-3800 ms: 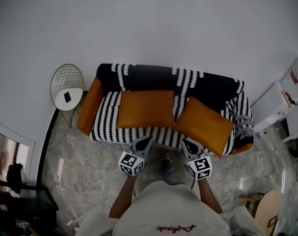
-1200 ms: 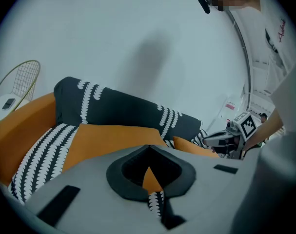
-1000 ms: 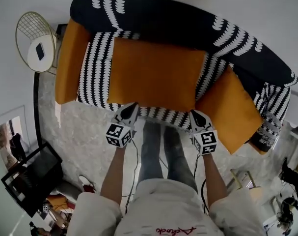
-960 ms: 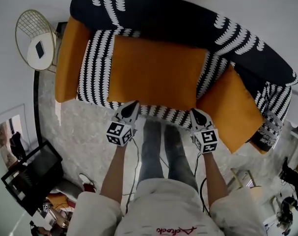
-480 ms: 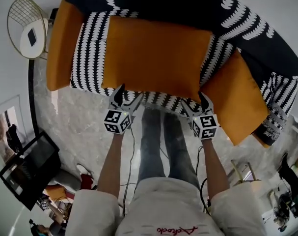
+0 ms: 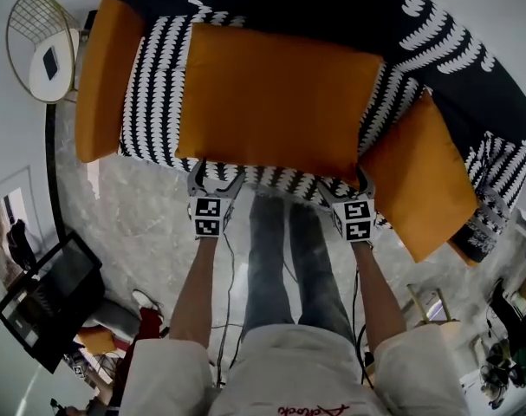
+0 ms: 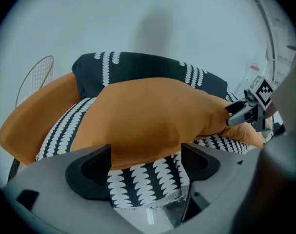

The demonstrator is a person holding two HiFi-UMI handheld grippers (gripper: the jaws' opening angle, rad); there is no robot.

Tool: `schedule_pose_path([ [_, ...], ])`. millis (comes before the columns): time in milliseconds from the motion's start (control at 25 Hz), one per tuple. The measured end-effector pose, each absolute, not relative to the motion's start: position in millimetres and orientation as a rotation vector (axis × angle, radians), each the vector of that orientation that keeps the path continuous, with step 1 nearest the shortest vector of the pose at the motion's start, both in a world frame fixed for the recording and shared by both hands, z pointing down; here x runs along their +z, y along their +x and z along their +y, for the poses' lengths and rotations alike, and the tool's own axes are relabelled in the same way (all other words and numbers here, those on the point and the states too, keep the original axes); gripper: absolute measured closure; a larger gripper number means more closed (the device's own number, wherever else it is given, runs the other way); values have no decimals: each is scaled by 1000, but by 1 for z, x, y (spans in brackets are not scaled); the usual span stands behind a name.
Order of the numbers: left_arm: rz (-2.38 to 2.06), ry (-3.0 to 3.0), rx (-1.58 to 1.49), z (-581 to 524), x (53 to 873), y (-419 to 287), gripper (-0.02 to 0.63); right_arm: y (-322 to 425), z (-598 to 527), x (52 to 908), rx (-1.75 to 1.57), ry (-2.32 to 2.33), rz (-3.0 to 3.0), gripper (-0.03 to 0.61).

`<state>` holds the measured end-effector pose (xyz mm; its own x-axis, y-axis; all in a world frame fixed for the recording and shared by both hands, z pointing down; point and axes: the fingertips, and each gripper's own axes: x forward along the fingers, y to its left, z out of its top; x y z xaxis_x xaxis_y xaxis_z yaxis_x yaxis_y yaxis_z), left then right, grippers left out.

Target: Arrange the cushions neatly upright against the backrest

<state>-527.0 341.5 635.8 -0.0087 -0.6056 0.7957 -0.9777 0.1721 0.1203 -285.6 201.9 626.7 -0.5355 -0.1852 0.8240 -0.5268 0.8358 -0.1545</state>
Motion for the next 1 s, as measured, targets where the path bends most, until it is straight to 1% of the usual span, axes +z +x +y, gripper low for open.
schedule_pose_path([
  [120,-1705,1475,640,347,652,-518,189,-286,199,637,474,514,-2107,140],
  [440,-1674,1399,578,337,676,-530,190,-297,202,649,451,489,-2069,148],
  [520,-1677,1393,580,338,678,-531,192,-300,204,653,458,475,-2068,237],
  [560,-1684,1388,582,338,678,-531,196,-301,203,654,462,473,-2071,271],
  [600,-1695,1384,581,337,677,-532,229,-302,202,654,465,472,-2076,298],
  [640,-1709,1382,574,336,675,-534,295,-303,200,653,466,470,-2083,326],
  [720,-1733,1389,547,333,667,-537,380,-307,198,649,467,464,-2101,373],
  [760,-1741,1397,532,332,663,-538,399,-310,198,645,470,457,-2110,399],
  [880,-1755,1426,494,322,648,-541,456,-318,193,629,470,443,-2146,445],
  [1000,-1780,1462,473,308,627,-548,489,-327,188,607,496,450,-2185,462],
])
